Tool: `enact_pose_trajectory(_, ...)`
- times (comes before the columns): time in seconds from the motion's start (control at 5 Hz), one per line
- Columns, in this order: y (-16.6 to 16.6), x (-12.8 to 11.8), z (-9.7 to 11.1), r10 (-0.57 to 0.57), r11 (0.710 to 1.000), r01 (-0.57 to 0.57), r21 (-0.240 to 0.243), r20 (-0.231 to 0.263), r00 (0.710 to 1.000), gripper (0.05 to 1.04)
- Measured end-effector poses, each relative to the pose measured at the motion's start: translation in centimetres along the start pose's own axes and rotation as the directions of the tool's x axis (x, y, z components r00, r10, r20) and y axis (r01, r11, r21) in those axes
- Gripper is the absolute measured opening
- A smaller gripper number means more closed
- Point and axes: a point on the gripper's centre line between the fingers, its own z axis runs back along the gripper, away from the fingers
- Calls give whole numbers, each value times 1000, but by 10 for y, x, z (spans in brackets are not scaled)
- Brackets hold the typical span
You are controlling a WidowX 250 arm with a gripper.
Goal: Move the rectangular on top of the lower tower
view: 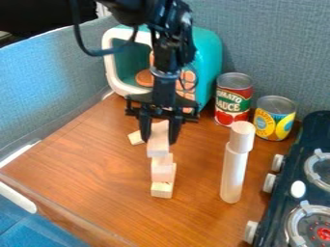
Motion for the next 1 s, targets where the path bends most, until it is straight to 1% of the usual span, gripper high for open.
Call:
enact_pose_trajectory(0.2,-7,-2,-11,0,1000,0,4,-15,1000,526)
enact_pose_trajectory(0.6,-7,-9,-20,-6,1000,7,16,-46,999,526)
enact_pose_trajectory(0.8,-6,-11,-22,-2,1000,3,19,-50,999,526)
enact_pose_trajectory(1.0,-4,-12,-23,1,1000,0,25,-49,999,574)
